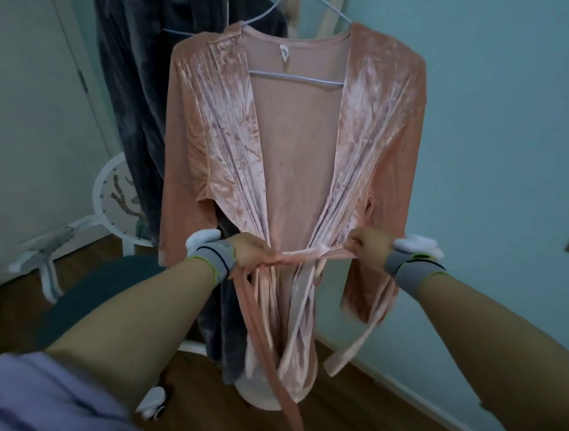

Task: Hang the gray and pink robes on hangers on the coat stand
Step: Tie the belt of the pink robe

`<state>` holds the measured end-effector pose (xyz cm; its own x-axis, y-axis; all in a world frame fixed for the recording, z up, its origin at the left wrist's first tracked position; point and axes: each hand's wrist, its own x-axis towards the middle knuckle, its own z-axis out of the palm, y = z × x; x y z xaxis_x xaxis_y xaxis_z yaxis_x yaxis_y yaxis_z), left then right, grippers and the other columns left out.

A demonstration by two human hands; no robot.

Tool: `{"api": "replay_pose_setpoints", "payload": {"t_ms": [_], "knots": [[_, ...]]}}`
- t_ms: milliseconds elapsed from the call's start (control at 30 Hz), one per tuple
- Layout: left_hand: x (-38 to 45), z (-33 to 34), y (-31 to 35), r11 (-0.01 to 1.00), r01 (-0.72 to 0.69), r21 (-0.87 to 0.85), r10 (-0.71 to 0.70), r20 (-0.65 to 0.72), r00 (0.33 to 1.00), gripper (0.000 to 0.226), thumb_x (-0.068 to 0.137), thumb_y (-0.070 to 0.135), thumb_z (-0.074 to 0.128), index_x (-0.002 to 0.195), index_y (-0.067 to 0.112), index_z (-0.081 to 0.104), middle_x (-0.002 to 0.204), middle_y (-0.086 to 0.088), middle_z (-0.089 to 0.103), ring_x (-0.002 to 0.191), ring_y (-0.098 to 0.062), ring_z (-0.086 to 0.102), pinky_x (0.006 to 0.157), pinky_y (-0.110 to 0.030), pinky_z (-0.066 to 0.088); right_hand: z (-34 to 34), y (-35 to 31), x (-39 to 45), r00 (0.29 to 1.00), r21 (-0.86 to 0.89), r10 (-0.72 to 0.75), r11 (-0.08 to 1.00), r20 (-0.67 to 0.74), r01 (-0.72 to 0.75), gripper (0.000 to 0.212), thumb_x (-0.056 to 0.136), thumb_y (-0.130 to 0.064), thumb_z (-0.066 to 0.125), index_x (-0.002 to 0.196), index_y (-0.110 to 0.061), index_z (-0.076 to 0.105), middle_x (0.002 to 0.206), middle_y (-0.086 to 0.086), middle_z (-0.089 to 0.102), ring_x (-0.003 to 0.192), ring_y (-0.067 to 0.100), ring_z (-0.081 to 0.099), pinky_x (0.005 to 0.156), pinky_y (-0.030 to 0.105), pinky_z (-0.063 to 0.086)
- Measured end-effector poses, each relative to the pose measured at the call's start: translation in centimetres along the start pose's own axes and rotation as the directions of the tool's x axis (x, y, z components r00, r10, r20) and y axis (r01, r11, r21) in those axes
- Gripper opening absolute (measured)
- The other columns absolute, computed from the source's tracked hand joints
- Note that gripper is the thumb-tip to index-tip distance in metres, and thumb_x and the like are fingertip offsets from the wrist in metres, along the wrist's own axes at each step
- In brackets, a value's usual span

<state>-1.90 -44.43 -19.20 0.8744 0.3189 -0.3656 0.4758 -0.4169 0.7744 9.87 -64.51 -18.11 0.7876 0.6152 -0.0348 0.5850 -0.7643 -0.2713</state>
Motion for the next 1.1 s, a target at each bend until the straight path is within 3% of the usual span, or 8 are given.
{"api": "replay_pose_setpoints", "payload": {"t_ms": [233, 433, 567, 667, 767, 867, 967, 1100], "knots": [[5.4, -3.5, -5.6, 0.946, 0.114, 0.303, -0.01, -0.323, 0.946, 0.017, 0.09, 0.014, 0.053, 0.074, 0.017, 0.053, 0.068, 0.0, 0.047, 0.055, -0.008, 0.037, 0.053, -0.019, 0.032, -0.1, 3.1, 0.0, 0.925, -0.104, 0.377, 0.919, -0.055, -0.381, 0.032, 0.098, -0.02, 0.039, 0.118, -0.003, 0.057, 0.126, 0.02, 0.059, 0.116, 0.033, 0.055, 0.089, 0.031, 0.044], [7.7, -4.0, -3.5, 0.917, 0.045, 0.396, -0.039, -0.024, 0.999, 0.055, 0.089, 0.042, 0.053, 0.115, -0.006, 0.061, 0.117, -0.025, 0.063, 0.11, -0.036, 0.06, 0.092, -0.036, 0.047, 3.2, -0.5, 2.0, 0.826, 0.506, 0.361, 0.662, 0.432, -0.554, 0.024, 0.091, -0.021, 0.05, 0.068, -0.017, 0.051, 0.067, 0.006, 0.042, 0.056, 0.017, 0.038, 0.054, 0.026, 0.031], [9.0, -4.1, -2.6, 0.929, 0.035, 0.367, -0.061, 0.059, 0.996, 0.066, 0.088, 0.043, 0.056, 0.126, -0.011, 0.05, 0.133, -0.03, 0.051, 0.123, -0.041, 0.051, 0.103, -0.039, 0.044, 5.9, -3.0, 2.8, 0.788, 0.433, 0.331, 0.693, 0.519, -0.576, 0.037, 0.084, -0.051, 0.055, 0.084, -0.014, 0.058, 0.073, 0.008, 0.052, 0.063, 0.018, 0.047, 0.059, 0.025, 0.039], [9.2, -4.0, -3.1, 0.968, -0.008, 0.252, -0.032, 0.154, 0.987, 0.04, 0.089, 0.027, 0.056, 0.106, -0.01, 0.062, 0.105, -0.031, 0.065, 0.093, -0.041, 0.063, 0.088, -0.044, 0.047, 7.4, -3.8, 3.1, 0.814, 0.42, 0.332, 0.727, 0.475, -0.542, 0.041, 0.087, -0.032, 0.06, 0.112, 0.001, 0.061, 0.114, 0.018, 0.063, 0.106, 0.032, 0.06, 0.097, 0.044, 0.05], [9.3, -3.7, -3.4, 0.998, 0.048, 0.041, -0.057, 0.25, 0.966, 0.025, 0.091, 0.01, 0.05, 0.071, -0.002, 0.059, 0.05, -0.01, 0.064, 0.054, -0.02, 0.059, 0.079, -0.038, 0.047, 8.2, -4.4, 3.8, 0.818, 0.695, 0.241, 0.435, 0.522, -0.572, 0.015, 0.089, -0.001, 0.049, 0.09, 0.0, 0.064, 0.085, 0.013, 0.069, 0.078, 0.017, 0.065, 0.082, 0.033, 0.057], [10.0, -3.2, -3.4, 0.996, 0.086, -0.023, -0.078, 0.24, 0.968, 0.024, 0.089, 0.007, 0.05, 0.067, 0.002, 0.056, 0.038, -0.003, 0.059, 0.04, -0.013, 0.056, 0.062, -0.031, 0.047, 8.8, -4.2, 5.0, 0.819, 0.808, 0.198, 0.152, 0.539, -0.569, 0.021, 0.092, -0.005, 0.046, 0.087, -0.001, 0.066, 0.071, 0.008, 0.069, 0.068, 0.018, 0.064, 0.067, 0.027, 0.059], [10.2, -2.8, -3.4, 0.998, 0.05, 0.043, -0.058, 0.219, 0.974, 0.029, 0.087, 0.01, 0.053, 0.059, 0.001, 0.055, 0.037, -0.006, 0.054, 0.045, -0.021, 0.047, 0.053, -0.029, 0.035, 8.9, -4.4, 5.4, 0.812, 0.705, 0.287, 0.402, 0.509, -0.584, 0.042, 0.09, -0.029, 0.057, 0.115, 0.006, 0.062, 0.1, 0.015, 0.065, 0.093, 0.026, 0.058, 0.091, 0.036, 0.049], [10.7, -3.0, -3.5, 0.98, 0.028, 0.195, -0.068, 0.197, 0.978, 0.036, 0.088, 0.036, 0.055, 0.077, 0.002, 0.061, 0.078, -0.017, 0.06, 0.076, -0.028, 0.052, 0.072, -0.033, 0.041, 8.8, -4.0, 5.8, 0.841, 0.343, 0.317, 0.806, 0.439, -0.483, 0.046, 0.086, -0.042, 0.057, 0.108, -0.002, 0.066, 0.099, 0.018, 0.063, 0.082, 0.024, 0.05, 0.075, 0.035, 0.041]]}}
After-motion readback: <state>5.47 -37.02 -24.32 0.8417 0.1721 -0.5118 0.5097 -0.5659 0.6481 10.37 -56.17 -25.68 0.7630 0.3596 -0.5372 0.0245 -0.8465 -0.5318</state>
